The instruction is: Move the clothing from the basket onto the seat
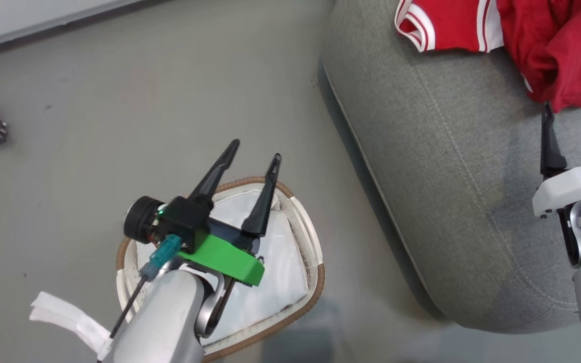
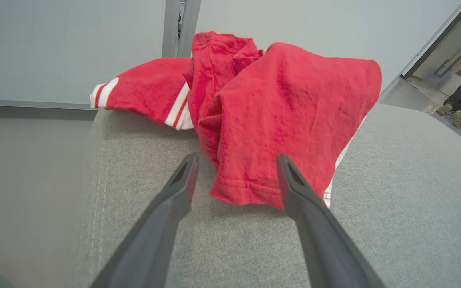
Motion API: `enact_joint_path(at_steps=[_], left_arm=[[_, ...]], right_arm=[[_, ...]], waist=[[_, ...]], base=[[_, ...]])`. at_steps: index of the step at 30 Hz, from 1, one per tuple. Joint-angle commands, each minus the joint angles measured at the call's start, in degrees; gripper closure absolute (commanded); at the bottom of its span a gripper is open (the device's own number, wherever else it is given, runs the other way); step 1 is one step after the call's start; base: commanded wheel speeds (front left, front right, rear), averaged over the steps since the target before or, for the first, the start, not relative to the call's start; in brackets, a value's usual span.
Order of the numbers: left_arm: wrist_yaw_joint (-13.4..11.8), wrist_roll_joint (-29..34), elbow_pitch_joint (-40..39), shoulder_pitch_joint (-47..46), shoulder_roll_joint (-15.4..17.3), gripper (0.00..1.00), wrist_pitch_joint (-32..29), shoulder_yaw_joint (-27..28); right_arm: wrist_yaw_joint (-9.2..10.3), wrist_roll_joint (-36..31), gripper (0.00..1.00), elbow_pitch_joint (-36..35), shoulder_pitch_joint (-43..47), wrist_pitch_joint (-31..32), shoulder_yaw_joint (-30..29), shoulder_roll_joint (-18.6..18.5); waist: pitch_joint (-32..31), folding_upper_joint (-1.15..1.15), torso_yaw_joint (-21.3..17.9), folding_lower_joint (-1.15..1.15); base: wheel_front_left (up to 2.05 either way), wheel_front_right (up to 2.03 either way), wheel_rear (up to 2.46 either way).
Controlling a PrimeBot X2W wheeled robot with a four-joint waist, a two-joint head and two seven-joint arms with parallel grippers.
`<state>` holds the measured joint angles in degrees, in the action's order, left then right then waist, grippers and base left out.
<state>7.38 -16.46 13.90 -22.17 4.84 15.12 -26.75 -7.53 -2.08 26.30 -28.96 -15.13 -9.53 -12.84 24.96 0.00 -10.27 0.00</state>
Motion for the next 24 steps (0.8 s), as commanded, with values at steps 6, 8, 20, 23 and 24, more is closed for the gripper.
enact_joint_path(at_steps=[6, 8, 20, 23, 24], left_arm=[[-1.2, -0.8, -1.1, 3.7, -0.9, 0.0, 0.0, 5.7], [-1.6, -1.1, -1.4, 4.8, -1.3, 0.0, 0.0, 7.3], [-5.0, -2.6, -1.5, 11.3, -1.9, 0.0, 0.0, 16.5], [-5.7, -3.2, -1.6, 13.2, -1.9, 0.0, 0.0, 18.2], [-6.0, -3.4, -1.7, 14.0, -1.9, 0.0, 0.0, 18.8]], right_arm=[[0.08, 1.5, 0.0, -3.1, 1.4, 0.0, 2.1, -0.5], [0.08, 1.7, 0.0, -3.7, 1.1, 0.0, 3.2, -0.5], [0.08, 3.1, 0.0, -6.7, 1.8, 0.0, 7.9, 4.1], [0.08, 3.4, 0.0, -7.0, 2.7, 0.0, 9.1, 5.9], [0.08, 3.6, 0.0, -6.9, 3.2, 0.0, 9.6, 6.7]], waist=[[-6.4, 0.0, 1.2, 0.0], [-7.9, 0.0, 2.0, 0.0], [-14.8, 0.0, 8.7, 0.0], [-15.9, 0.0, 10.1, 0.0], [-16.3, 0.0, 10.6, 0.0]], base=[[0.0, 0.0, 0.0], [0.0, 0.0, 0.0], [0.0, 0.0, 0.0], [0.0, 0.0, 0.0], [0.0, 0.0, 0.0]])
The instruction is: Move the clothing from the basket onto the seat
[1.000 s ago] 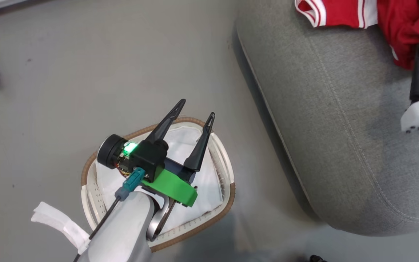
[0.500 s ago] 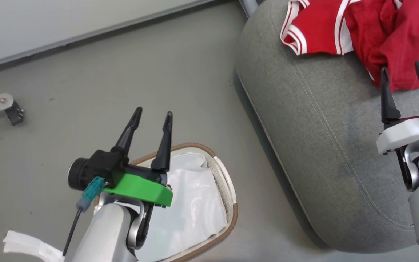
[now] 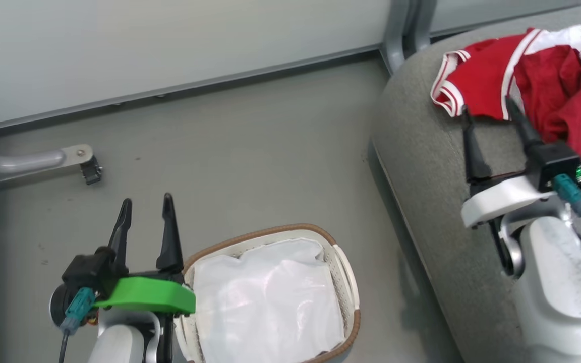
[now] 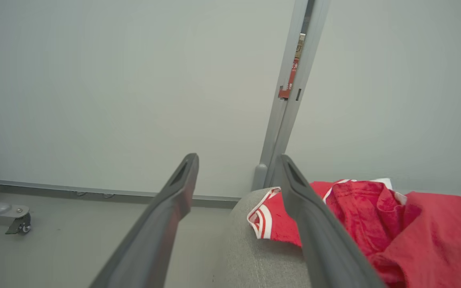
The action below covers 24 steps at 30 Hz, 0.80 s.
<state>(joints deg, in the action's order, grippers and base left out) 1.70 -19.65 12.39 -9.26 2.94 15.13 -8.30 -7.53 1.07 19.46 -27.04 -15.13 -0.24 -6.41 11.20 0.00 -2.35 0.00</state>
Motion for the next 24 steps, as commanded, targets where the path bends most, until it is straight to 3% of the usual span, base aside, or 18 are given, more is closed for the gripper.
enact_joint_path(at_steps=[1, 14, 24], left_arm=[[-0.4, -0.5, -0.2, 1.7, 0.0, 0.0, 0.0, 0.7], [-2.0, -1.1, -2.1, 8.7, 0.0, 0.0, 0.0, 3.4], [-2.3, -1.2, -1.5, 11.5, 0.0, 0.0, 0.0, 2.9]], right_arm=[[0.08, 0.6, 0.0, -0.1, 1.8, 0.0, 0.5, 0.8], [0.08, 6.8, 0.0, -1.9, 12.4, 0.0, 5.4, 3.4], [0.08, 8.2, 0.0, -3.8, 18.4, 0.0, 4.3, 3.4]], waist=[[-2.9, 0.0, 3.1, 0.0], [-6.5, 0.0, 6.2, 0.0], [-8.7, 0.0, 6.3, 0.0]], base=[[0.0, 0.0, 0.0], [0.0, 0.0, 0.0], [0.0, 0.0, 0.0]])
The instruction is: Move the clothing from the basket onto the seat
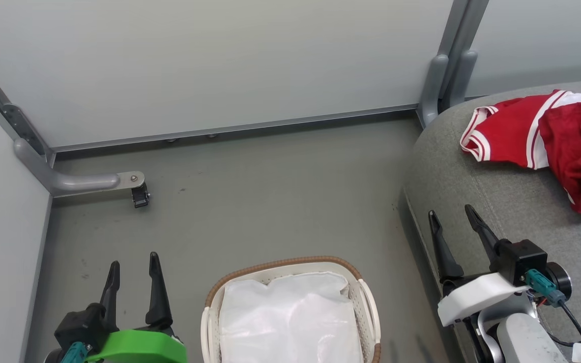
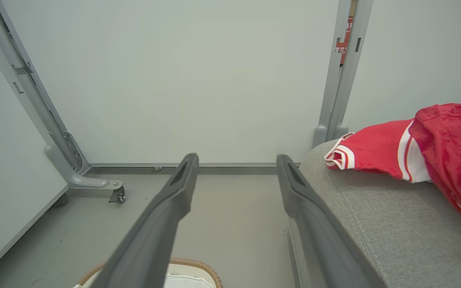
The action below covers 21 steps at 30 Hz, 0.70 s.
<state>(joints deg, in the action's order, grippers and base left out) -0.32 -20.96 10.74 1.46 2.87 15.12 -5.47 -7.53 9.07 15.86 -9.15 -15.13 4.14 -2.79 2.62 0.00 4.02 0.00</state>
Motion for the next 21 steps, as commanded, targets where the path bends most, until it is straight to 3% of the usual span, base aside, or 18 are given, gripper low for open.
enact_joint_path(at_steps=[1, 16, 17, 21], left_arm=[[-0.2, 0.1, 0.2, 0.8, 0.0, 0.0, 0.0, 0.1], [0.4, -0.2, 1.2, 0.0, 0.0, 0.0, 0.0, 0.1], [0.4, -0.2, 1.2, 0.1, 0.0, 1.0, 0.0, 0.0], [0.3, -0.4, 3.1, 0.3, -0.1, 1.0, -0.1, -0.1]], right_arm=[[0.08, 0.3, 0.0, -0.2, 0.7, 0.0, 0.1, -0.2], [0.08, 1.3, 0.0, -0.2, 0.6, 0.0, 0.5, -0.2], [0.0, 1.0, 1.0, -0.1, 0.3, 0.0, 0.4, 0.0], [0.0, 1.2, 1.0, 1.7, 1.2, 0.1, 0.5, 0.3]], waist=[[-0.2, 0.0, -0.2, 0.0], [-0.3, 0.0, -0.6, 0.0], [-0.3, 0.0, -0.6, 0.0], [-0.3, 0.0, -0.6, 0.0]], base=[[0.0, 0.0, 0.0], [0.0, 0.0, 0.0], [0.0, 0.0, 0.0], [0.0, 0.0, 0.0]])
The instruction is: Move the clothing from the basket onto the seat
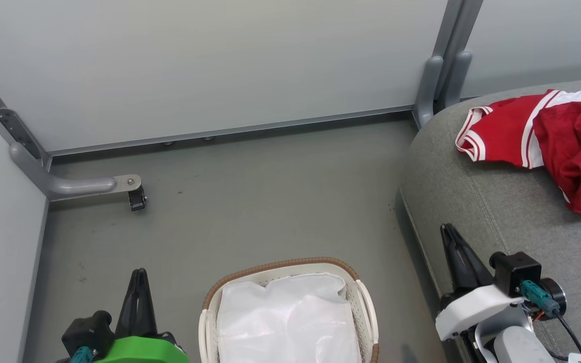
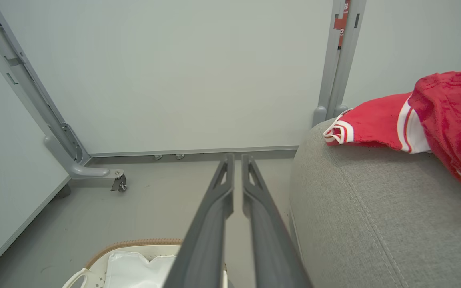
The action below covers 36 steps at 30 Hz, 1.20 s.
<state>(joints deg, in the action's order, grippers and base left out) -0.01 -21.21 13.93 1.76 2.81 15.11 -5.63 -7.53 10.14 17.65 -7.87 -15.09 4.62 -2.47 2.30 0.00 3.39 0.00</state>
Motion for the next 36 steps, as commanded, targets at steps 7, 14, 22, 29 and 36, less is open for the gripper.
enact_joint_path(at_steps=[7, 14, 22, 29, 36], left_arm=[[0.6, -6.2, 0.3, -0.7, 0.1, 1.0, -1.8, 0.9], [1.3, -12.6, 0.3, -1.5, 0.2, 1.0, -3.6, 1.9], [2.0, -19.3, 0.2, -2.4, 0.2, 1.0, -5.6, 3.0], [2.6, -24.8, 0.2, -3.0, 0.3, 1.0, -7.2, 3.9], [3.2, -29.6, 0.1, -3.6, 0.3, 1.0, -8.7, 4.7]], right_arm=[[0.0, 7.0, 1.0, 0.0, 0.3, 1.9, -1.0, 0.0], [0.01, 14.4, 1.0, -0.4, 0.4, 3.8, -2.0, -0.1], [0.01, 22.1, 1.0, -0.9, 0.6, 5.8, -3.0, -0.1], [0.02, 28.3, 1.0, -1.2, 0.7, 7.5, -3.9, -0.2], [0.02, 33.9, 1.0, -1.5, 0.8, 8.9, -4.7, -0.2]], waist=[[-0.1, 0.0, -0.2, 0.0], [-0.2, 0.0, -0.4, 0.0], [-0.4, 0.0, -0.6, 0.0], [-0.5, 0.0, -0.8, 0.0], [-0.6, 0.0, -0.9, 0.0]], base=[[0.0, 0.0, 0.0], [0.0, 0.0, 0.0], [0.0, 0.0, 0.0], [0.0, 0.0, 0.0], [0.0, 0.0, 0.0]])
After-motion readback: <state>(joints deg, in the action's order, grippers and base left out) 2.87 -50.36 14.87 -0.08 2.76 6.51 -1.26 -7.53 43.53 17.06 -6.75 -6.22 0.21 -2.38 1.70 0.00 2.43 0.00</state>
